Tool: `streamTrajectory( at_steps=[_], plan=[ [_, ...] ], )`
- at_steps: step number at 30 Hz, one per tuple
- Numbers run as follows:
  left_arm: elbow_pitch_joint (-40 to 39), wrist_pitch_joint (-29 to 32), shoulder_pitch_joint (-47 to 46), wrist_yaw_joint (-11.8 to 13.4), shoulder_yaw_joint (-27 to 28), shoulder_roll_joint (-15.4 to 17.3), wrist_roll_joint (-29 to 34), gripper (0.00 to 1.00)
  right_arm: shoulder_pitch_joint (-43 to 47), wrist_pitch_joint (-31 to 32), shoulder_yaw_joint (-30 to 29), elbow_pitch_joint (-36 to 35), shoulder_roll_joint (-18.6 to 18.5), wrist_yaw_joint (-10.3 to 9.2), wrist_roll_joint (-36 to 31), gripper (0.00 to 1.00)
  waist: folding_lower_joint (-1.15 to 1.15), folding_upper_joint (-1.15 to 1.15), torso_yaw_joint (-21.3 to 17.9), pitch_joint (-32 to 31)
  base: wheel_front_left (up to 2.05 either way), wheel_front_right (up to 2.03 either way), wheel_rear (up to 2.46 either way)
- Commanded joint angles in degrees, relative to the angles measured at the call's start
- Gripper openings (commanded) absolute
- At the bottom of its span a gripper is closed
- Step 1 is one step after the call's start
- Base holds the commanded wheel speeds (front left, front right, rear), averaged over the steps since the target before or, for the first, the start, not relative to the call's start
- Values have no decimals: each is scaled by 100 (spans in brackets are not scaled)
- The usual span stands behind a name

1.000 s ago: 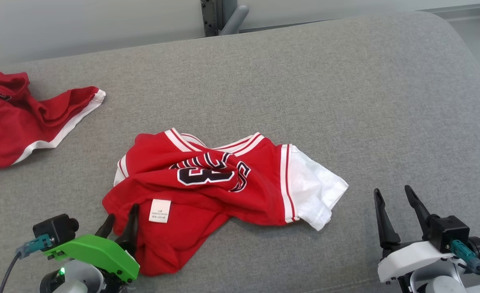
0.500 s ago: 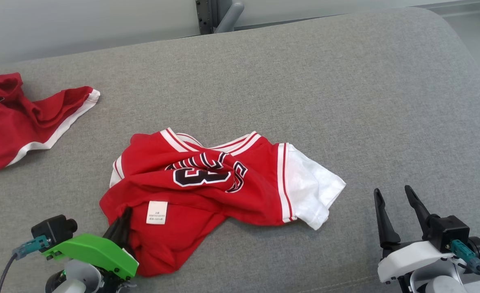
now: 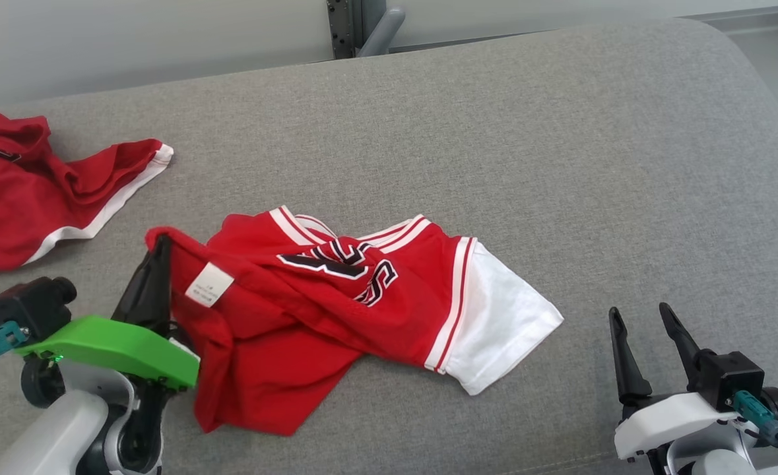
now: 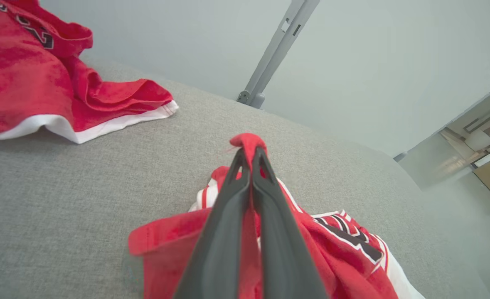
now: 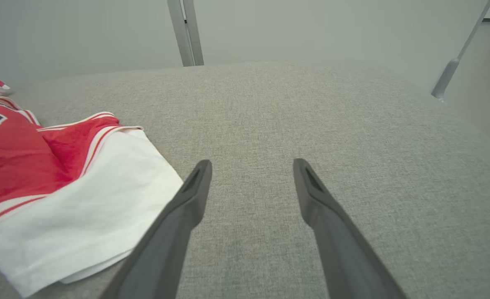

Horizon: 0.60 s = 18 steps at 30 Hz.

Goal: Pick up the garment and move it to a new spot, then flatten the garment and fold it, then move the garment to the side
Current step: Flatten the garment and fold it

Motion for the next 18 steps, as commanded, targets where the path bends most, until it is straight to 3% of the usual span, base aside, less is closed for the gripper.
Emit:
streamTrajectory(
  at_steps=[1,4,6,11,18],
  plan=[
    [-188,16,-30,46,-62,77,92,0,90,-20,-33,-10,4,-4,-5,100,0,3,56,-27,0,0,0],
    [-1111,506,325,65,-595,316,270,0,153,-20,-47,-3,20,-4,-7,100,0,3,211,-49,0,0,0],
    [-1324,728,572,94,-876,382,248,0,163,-20,-19,12,27,-4,-8,100,0,3,256,-64,0,0,0],
    [-1193,874,1235,69,-1416,119,57,0,192,-20,-20,-8,9,-4,-20,100,0,3,417,-57,0,0,0],
    [-183,919,1413,-386,-1862,-585,-122,0,164,-20,-19,32,-104,-4,-20,100,0,3,667,-68,0,0,0]
  ],
)
